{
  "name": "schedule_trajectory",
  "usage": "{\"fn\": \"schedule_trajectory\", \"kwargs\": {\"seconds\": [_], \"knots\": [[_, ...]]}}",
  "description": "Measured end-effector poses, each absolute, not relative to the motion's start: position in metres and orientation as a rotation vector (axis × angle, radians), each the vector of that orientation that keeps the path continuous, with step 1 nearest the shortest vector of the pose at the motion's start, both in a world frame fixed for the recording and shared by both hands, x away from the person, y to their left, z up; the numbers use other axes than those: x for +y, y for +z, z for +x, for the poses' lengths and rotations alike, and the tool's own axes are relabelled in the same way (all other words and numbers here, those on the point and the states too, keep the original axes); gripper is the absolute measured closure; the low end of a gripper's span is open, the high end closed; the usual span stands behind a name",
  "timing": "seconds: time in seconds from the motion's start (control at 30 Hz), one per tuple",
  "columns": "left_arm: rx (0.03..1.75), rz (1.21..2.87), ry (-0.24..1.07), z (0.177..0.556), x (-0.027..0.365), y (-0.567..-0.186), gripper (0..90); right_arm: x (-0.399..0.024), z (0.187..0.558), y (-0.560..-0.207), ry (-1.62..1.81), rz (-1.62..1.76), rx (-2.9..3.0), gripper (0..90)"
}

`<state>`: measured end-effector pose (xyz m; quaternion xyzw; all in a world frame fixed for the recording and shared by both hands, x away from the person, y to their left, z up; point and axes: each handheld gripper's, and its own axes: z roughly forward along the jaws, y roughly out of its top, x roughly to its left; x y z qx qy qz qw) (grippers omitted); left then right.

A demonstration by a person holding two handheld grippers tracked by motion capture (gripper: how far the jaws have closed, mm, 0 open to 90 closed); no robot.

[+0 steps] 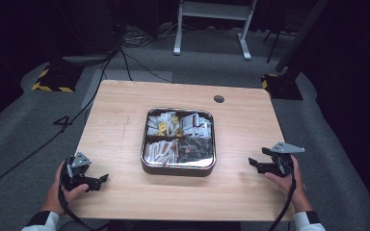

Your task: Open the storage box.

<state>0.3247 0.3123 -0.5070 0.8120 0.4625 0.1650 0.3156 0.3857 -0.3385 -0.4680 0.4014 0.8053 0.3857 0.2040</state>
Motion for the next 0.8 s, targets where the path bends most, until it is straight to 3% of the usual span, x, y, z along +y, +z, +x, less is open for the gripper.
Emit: {"fn": "schedule_trajectory", "kwargs": {"seconds": [0.8], "knots": [[1.217, 2.140, 0.433, 0.325, 0.312, -0.507, 0.0, -0.264, 0.417, -0.423, 1.099, 0.898, 2.313, 24.1]]}}
